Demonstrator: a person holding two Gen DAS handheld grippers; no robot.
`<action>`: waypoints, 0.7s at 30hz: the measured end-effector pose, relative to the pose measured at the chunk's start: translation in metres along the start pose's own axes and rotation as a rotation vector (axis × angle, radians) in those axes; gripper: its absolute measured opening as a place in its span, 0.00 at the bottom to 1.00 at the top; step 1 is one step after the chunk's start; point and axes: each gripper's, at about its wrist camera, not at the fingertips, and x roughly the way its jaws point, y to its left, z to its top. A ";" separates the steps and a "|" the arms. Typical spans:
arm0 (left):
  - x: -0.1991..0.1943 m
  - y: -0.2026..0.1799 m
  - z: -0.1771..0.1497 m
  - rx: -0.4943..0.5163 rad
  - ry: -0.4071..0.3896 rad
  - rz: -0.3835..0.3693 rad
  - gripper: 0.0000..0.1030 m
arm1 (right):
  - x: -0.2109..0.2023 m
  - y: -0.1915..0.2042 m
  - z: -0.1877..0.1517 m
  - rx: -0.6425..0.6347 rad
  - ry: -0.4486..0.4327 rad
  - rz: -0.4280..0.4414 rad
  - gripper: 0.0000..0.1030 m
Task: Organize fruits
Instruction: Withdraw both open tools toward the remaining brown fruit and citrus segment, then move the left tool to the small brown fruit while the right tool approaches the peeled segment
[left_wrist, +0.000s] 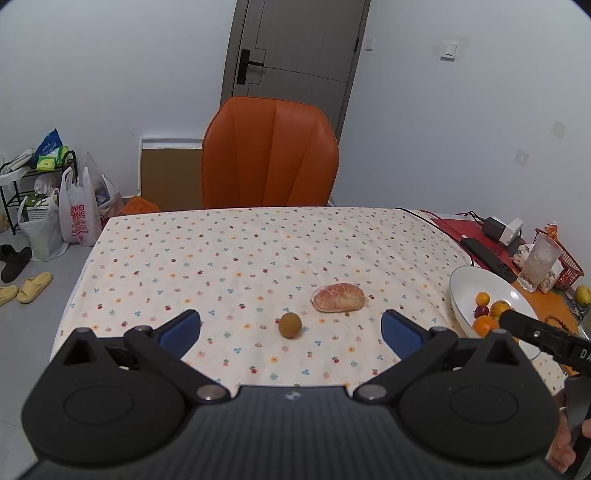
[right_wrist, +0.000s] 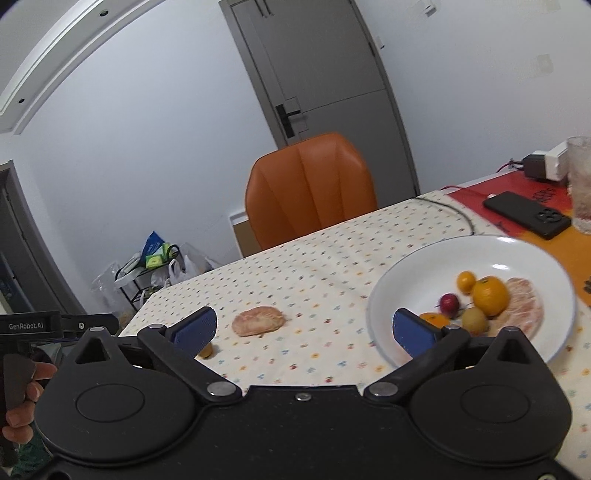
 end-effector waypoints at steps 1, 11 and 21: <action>0.000 0.002 0.000 -0.006 0.003 -0.006 1.00 | 0.002 0.003 -0.001 -0.003 0.005 0.002 1.00; 0.012 0.006 -0.008 -0.015 0.009 -0.019 1.00 | 0.023 0.024 -0.009 -0.018 0.052 0.017 1.00; 0.041 0.006 -0.013 -0.033 0.049 -0.012 0.98 | 0.043 0.025 -0.008 -0.009 0.088 0.053 1.00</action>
